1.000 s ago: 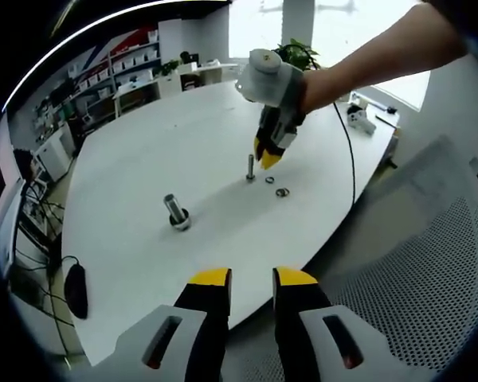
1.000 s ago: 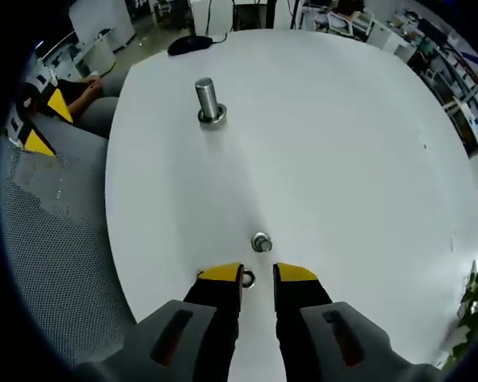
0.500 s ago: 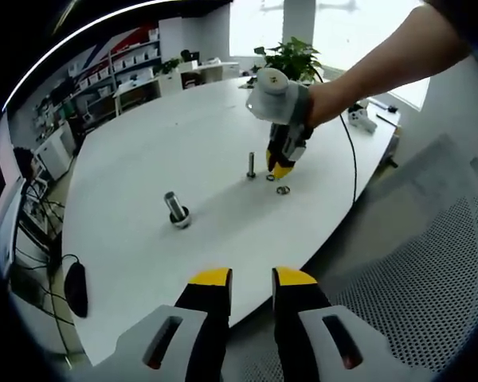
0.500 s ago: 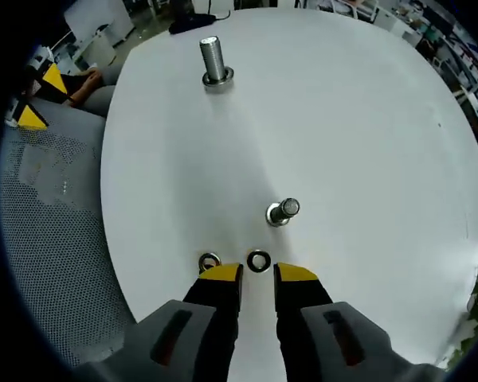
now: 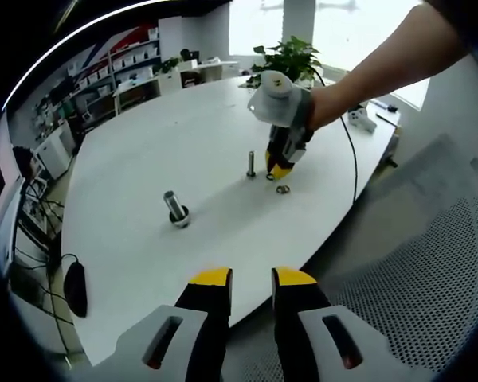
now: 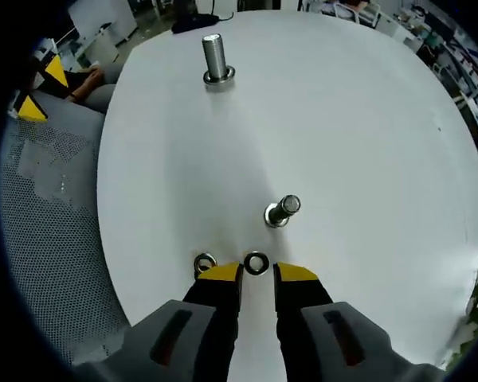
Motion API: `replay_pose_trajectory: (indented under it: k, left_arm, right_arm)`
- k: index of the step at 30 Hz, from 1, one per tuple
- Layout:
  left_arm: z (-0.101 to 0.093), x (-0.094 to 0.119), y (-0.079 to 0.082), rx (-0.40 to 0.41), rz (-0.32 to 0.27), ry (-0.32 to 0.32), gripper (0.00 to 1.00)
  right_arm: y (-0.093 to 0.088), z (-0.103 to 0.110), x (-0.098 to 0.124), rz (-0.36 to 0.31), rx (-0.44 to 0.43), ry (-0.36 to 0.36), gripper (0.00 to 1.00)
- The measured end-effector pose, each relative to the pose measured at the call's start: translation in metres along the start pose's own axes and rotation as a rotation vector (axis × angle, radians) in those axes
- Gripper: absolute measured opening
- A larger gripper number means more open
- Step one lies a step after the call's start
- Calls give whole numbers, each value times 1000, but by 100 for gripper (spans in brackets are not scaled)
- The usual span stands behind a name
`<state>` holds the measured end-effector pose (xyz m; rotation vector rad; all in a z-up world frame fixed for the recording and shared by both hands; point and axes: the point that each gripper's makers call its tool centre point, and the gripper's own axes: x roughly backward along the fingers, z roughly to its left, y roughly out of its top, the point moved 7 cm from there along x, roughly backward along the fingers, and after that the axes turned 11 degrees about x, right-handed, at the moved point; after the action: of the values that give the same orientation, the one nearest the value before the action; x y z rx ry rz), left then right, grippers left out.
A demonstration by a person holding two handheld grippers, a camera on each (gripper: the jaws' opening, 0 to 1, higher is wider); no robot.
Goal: Place the washer onto the threaded stud by aligning its center hole with the stud, sliding it down to the base, and recovering from edge contact or off-axis alignment until the washer reaches the visible bottom stop.
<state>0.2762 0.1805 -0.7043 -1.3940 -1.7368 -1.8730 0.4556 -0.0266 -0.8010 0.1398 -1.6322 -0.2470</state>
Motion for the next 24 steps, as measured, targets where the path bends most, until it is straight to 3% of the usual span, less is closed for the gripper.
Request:
replay_pose_trajectory:
  k: [15, 21, 24]
  left_arm:
    - [0, 0, 0, 1, 0, -3, 17]
    - [-1, 0, 0, 1, -1, -4, 17]
    - [-1, 0, 0, 0, 0, -4, 17]
  right_arm:
    - [13, 1, -3, 124, 137, 32, 16]
    - [24, 8, -5, 236, 235, -26, 14]
    - [23, 12, -5, 231, 251, -31, 14]
